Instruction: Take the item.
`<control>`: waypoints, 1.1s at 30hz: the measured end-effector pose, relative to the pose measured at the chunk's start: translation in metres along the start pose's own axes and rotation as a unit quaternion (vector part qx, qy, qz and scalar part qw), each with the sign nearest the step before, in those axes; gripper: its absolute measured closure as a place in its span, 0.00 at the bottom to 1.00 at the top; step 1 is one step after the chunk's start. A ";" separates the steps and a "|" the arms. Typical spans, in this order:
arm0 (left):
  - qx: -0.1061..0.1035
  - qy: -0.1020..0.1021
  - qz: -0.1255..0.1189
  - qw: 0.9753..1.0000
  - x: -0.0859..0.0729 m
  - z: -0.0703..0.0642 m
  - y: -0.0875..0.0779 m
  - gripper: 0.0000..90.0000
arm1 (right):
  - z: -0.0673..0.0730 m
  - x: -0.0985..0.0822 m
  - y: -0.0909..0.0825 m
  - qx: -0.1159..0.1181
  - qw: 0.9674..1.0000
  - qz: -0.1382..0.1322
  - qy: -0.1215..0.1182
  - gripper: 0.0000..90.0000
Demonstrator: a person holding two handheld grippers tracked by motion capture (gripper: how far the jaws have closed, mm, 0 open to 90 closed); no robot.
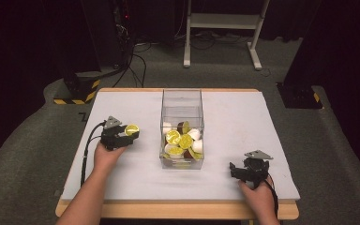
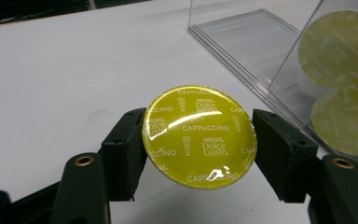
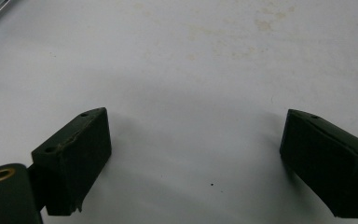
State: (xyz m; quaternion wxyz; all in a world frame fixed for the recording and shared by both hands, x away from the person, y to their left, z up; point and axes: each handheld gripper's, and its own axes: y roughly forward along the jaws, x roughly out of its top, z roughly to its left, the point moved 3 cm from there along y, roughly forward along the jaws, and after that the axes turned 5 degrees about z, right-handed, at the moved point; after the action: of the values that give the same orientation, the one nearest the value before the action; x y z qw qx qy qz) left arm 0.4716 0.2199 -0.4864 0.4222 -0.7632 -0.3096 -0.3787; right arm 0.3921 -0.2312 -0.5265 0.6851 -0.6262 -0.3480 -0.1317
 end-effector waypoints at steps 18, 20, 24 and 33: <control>0.026 -0.006 0.023 0.999 -0.015 0.012 0.026 0.42 | 0.000 0.000 0.000 0.000 1.000 0.000 0.000 0.10; 0.026 -0.009 0.023 0.999 -0.016 0.012 0.027 0.42 | 0.000 0.000 0.000 0.000 1.000 0.000 0.000 0.10; 0.025 -0.008 0.023 0.999 -0.016 0.012 0.027 0.42 | 0.000 0.000 0.000 0.000 1.000 0.000 0.000 0.10; 0.027 -0.020 0.029 0.999 -0.016 0.013 0.027 0.34 | 0.000 0.000 0.000 0.000 1.000 0.000 0.000 0.10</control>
State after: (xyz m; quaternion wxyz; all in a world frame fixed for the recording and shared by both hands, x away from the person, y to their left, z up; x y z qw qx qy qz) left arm 0.4888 0.2171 -0.5153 0.4469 -0.7678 -0.3058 -0.3424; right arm 0.3920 -0.2312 -0.5265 0.6849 -0.6264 -0.3482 -0.1318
